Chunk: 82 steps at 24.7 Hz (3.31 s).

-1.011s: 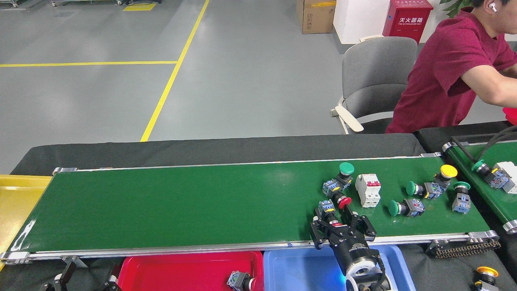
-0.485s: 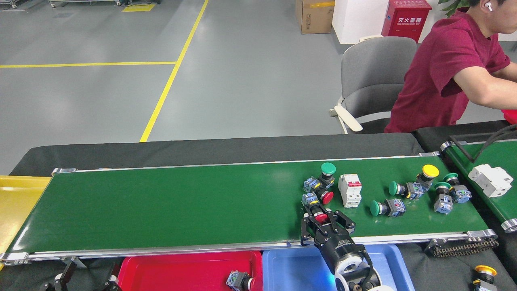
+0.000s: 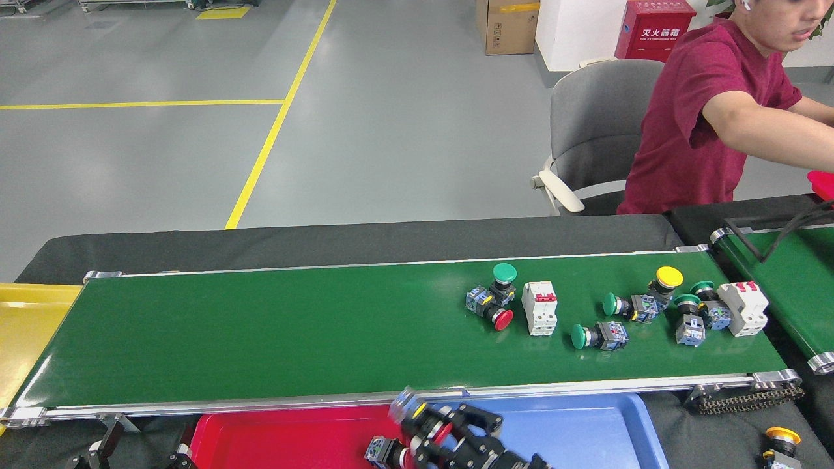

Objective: Pick switch part from conveyor to tray

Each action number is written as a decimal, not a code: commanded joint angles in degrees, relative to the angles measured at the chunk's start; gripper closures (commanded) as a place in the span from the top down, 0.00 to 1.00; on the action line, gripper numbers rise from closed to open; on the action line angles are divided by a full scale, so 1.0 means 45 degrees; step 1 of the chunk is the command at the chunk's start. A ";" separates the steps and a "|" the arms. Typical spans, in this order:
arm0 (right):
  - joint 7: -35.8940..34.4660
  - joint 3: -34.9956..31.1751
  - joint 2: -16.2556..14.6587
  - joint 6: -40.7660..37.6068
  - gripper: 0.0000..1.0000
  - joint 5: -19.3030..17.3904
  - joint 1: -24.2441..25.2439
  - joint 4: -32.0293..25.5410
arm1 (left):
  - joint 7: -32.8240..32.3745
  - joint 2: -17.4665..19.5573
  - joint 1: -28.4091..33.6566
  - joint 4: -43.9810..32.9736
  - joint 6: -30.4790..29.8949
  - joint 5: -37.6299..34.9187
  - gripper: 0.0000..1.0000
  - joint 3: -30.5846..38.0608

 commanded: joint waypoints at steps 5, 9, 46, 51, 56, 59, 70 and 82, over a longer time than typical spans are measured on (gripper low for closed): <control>0.0236 0.0139 0.0233 -0.0219 0.93 -0.0064 0.0168 -0.0610 | 0.0056 0.0034 -0.0059 -0.0096 0.0009 -0.0016 1.00 0.0025; 0.0178 -0.0818 0.0428 0.0426 0.92 -0.0084 0.0051 -0.0982 | 0.0056 0.0112 -0.0215 -0.0096 -0.0011 -0.0016 1.00 -0.0014; -0.1931 -0.1971 0.0096 0.6950 0.87 0.1147 -0.1258 0.1596 | -0.0784 -0.1041 -1.1289 1.0040 -0.0441 -0.1774 0.98 -0.7983; -0.1795 -0.1639 0.0760 0.6969 0.87 0.1518 -0.2391 0.3237 | -0.0745 -0.1236 -1.1309 1.0040 -0.0460 -0.1735 0.63 -0.7983; -0.1795 -0.1326 0.1209 0.7829 0.87 0.1596 -0.4090 0.5034 | -0.0667 -0.1295 -1.1289 1.0021 -0.0519 -0.1676 0.50 -0.7983; -0.1795 -0.0955 0.1288 0.8336 0.86 0.1440 -0.5164 0.6400 | -0.0667 -0.1255 -1.1270 1.0021 -0.0538 -0.1598 0.40 -0.7964; -0.1814 -0.0623 0.1385 0.7633 0.08 0.1401 -0.6297 0.7768 | 0.0076 -0.0650 -1.0527 0.9689 -0.0597 -0.1598 0.17 -0.7925; -0.0760 -0.0740 -0.1017 0.3180 0.11 -0.0533 -0.3094 0.1831 | 0.0740 0.2709 -0.8203 0.8204 -0.4738 -0.1481 0.16 -0.4292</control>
